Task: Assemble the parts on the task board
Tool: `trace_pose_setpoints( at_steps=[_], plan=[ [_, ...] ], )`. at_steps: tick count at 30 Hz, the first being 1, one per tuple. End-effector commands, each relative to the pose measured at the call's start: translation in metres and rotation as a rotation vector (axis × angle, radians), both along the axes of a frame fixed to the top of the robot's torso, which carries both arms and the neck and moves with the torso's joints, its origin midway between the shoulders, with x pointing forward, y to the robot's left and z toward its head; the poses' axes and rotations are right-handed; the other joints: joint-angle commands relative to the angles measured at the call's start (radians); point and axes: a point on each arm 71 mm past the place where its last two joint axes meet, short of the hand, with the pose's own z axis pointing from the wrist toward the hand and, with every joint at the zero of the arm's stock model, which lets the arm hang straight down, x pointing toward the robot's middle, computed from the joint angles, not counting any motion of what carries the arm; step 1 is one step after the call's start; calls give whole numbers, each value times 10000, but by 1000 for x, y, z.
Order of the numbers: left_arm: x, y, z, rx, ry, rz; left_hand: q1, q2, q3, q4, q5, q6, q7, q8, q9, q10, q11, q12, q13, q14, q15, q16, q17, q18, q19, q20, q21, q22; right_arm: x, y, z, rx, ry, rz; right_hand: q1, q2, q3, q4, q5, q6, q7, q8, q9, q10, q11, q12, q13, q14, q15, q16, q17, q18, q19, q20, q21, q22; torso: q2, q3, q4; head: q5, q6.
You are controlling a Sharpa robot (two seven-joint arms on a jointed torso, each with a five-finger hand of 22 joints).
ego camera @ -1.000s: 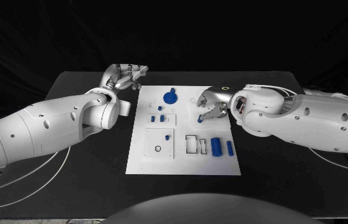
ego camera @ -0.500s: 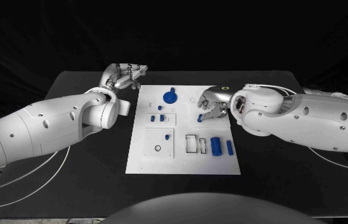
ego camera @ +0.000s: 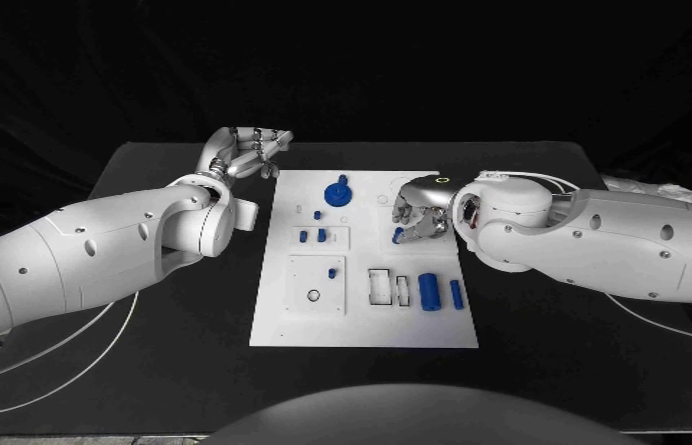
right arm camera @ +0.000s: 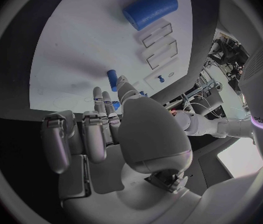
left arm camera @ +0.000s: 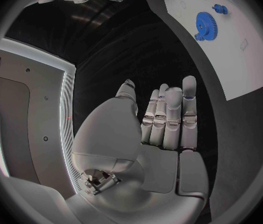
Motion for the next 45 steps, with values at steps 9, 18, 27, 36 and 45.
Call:
trace_pose_setpoints(
  at_steps=[9,18,27,36,45],
  plan=[
    [0,-2,1,-84,-18,-176,23,101,-66,-8,55,-58,-9,51,14,-89,-7,49,3,87,4,-33,0,71,81,8,-66,-10,-1,2,-4,-224,249,21,207,118,142,-50,-22,486,-131,42,-67,370,-142,-166,8,1042,-125,41,2631,-68,1062,-137,45,2627,3,4,-4,0,-5],
    [0,-2,1,-81,-11,-175,23,101,-66,-8,55,-58,-9,51,14,-89,-7,49,3,87,4,-33,0,71,81,8,-66,-10,-1,3,-6,-254,310,33,289,157,251,-42,-7,698,-191,4,-122,714,-224,-252,0,1042,-209,41,2631,-68,1062,-228,45,2627,4,4,-1,-1,-4],
    [0,-2,0,-83,-6,-186,23,101,-66,-8,55,-58,-9,51,14,-89,-7,49,3,87,4,-33,0,71,81,8,-66,-10,-2,4,-7,-282,365,63,424,198,438,-42,5,920,-222,-26,-168,1082,-277,-391,-9,1042,-263,41,2631,-68,1062,-288,45,2627,0,0,-4,-12,-6],
    [0,-2,0,-79,-8,-176,23,101,-66,-8,55,-58,-9,51,14,-89,-7,49,3,87,4,-33,0,71,81,8,-66,-10,-3,4,-8,-302,405,85,513,219,611,-16,10,1139,-234,-31,-194,1370,-299,-538,-11,1042,-286,41,2631,-68,1062,-317,45,2627,5,3,1,-5,9],
    [0,-2,0,-79,-7,-178,23,101,-66,-8,55,-58,-9,51,14,-89,-7,49,3,87,4,-33,0,71,81,8,-66,-10,-3,4,-7,-188,332,138,695,305,895,-15,15,1471,-249,10,-193,1805,-321,-697,-13,1042,-295,41,2631,-68,1062,-334,45,2627,8,1,-2,-9,23]
  ],
)
